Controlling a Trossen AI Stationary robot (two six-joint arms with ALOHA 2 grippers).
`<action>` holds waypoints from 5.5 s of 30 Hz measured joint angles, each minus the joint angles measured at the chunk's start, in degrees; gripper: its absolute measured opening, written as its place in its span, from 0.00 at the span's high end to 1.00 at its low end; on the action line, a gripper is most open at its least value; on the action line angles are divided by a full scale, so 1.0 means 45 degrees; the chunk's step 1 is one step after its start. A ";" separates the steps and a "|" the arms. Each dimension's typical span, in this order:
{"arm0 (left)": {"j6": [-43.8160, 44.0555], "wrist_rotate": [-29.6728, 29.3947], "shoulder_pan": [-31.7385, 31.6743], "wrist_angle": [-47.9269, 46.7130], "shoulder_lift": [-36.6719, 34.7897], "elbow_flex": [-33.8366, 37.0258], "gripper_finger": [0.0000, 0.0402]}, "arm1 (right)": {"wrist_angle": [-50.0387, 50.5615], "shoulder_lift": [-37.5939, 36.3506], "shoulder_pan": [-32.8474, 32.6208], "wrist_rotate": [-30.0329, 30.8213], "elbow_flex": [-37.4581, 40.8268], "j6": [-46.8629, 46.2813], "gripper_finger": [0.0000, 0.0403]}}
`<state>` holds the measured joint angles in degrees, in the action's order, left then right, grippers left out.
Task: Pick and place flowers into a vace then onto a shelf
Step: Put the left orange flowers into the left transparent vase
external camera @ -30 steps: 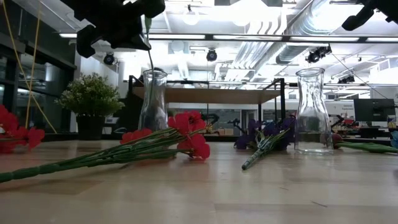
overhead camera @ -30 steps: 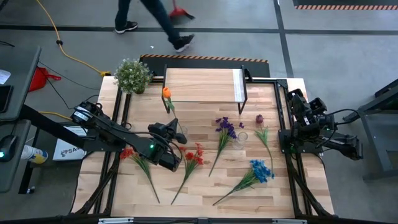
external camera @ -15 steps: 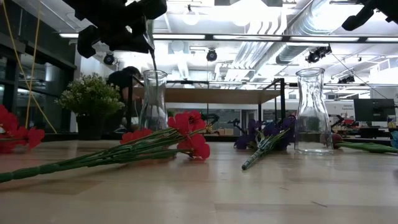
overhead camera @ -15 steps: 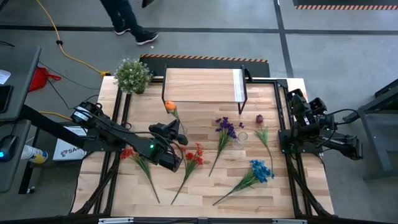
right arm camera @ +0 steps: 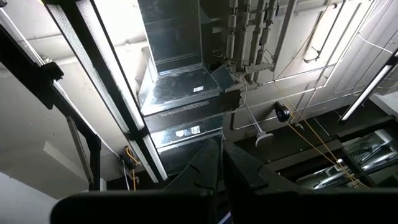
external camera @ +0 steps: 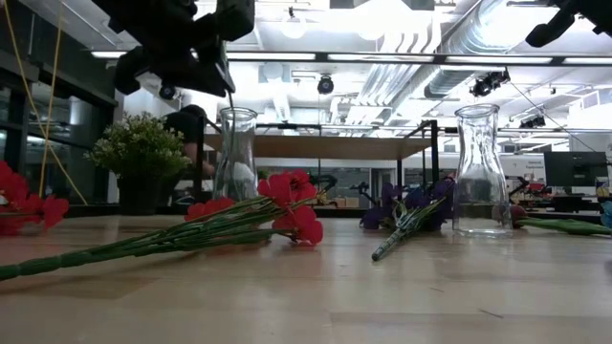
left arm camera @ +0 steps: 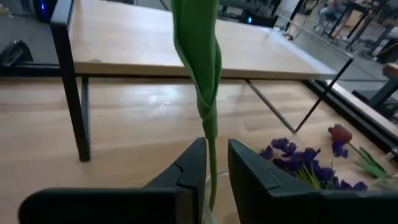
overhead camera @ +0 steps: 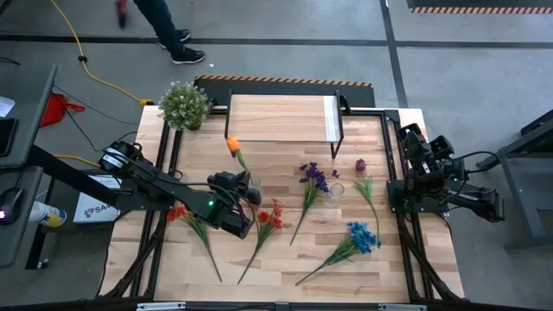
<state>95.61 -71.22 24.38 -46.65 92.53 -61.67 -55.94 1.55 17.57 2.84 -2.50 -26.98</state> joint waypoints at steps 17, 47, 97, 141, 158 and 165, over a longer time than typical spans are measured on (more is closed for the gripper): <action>0.0018 0.2068 0.0340 -0.0781 -0.0019 -0.0066 0.75 | 0.0000 0.0001 0.0002 0.0003 -0.0004 0.0000 0.97; 0.4204 1.0987 0.3105 -0.6290 -0.0024 -0.3245 0.75 | 0.0000 0.0002 -0.0001 -0.0050 -0.0004 0.0000 0.97; 1.0684 1.5728 0.4478 -0.4580 0.1612 -0.3225 0.75 | 0.0104 -0.0001 -0.0001 -0.0605 -0.0003 -0.0004 0.97; 1.0729 1.6271 0.4075 -0.1158 0.1715 0.0143 0.45 | 0.0082 -0.0002 0.0000 -0.0628 -0.0002 -0.0142 0.97; 1.0324 1.6417 0.3254 0.0261 0.1661 0.1263 0.69 | 0.0087 -0.0007 -0.0001 -0.0394 0.0000 0.0006 0.97; 1.0258 1.6264 0.3249 0.0104 0.1683 0.1273 0.88 | 0.0092 -0.0007 0.0000 -0.0304 -0.0002 0.0201 0.97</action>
<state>141.78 1.97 39.00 -46.18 100.10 -55.94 -55.53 1.52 17.57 1.47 -2.51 -26.08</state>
